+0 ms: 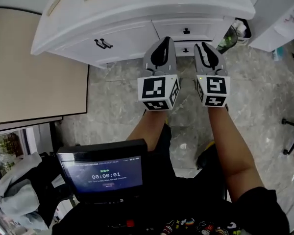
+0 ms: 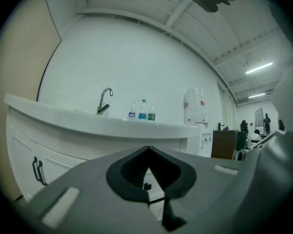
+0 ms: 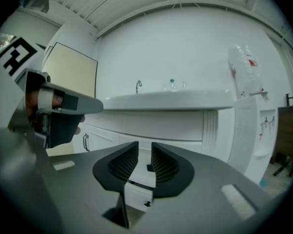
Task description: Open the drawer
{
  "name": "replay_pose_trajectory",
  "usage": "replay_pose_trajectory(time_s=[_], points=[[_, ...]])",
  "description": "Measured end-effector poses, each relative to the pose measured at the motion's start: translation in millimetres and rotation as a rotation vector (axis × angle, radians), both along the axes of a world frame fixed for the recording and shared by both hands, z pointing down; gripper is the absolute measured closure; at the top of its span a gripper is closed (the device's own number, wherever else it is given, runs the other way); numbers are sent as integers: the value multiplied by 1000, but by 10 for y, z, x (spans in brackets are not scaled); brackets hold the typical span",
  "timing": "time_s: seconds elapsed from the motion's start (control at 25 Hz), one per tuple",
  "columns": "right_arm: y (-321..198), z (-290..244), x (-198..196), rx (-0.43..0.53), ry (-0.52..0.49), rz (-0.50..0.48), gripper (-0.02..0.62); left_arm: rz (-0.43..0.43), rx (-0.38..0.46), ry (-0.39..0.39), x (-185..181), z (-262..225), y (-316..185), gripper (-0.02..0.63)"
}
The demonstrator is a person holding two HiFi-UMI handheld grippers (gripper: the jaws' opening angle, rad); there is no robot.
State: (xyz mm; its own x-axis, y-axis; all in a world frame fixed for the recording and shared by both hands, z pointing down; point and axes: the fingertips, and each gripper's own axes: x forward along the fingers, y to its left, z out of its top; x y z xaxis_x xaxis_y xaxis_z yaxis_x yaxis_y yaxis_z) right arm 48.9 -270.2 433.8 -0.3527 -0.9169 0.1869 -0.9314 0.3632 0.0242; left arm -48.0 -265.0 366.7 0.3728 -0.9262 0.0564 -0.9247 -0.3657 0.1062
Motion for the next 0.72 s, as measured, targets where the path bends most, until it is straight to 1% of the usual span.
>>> replay_pose_trajectory(time_s=[0.16,0.28,0.44,0.52,0.72], points=[[-545,821,-88,-18,-4,60,463,-17,-2,6,-92,760,-423,606],[-826,1183,-162,-14,-9,83,451,-23,4,1,-133,1130,-634,606],[-1047,1388,-262,20,1,95,448,-28,27,-22,-170,1356,-812,606],[-1096,1437,-297,32,10,100,440,-27,23,-30,-183,1459,-852,606],[-1201,1474,-244,65,26,138,441,-19,12,-23,-219,1646,-920,606]])
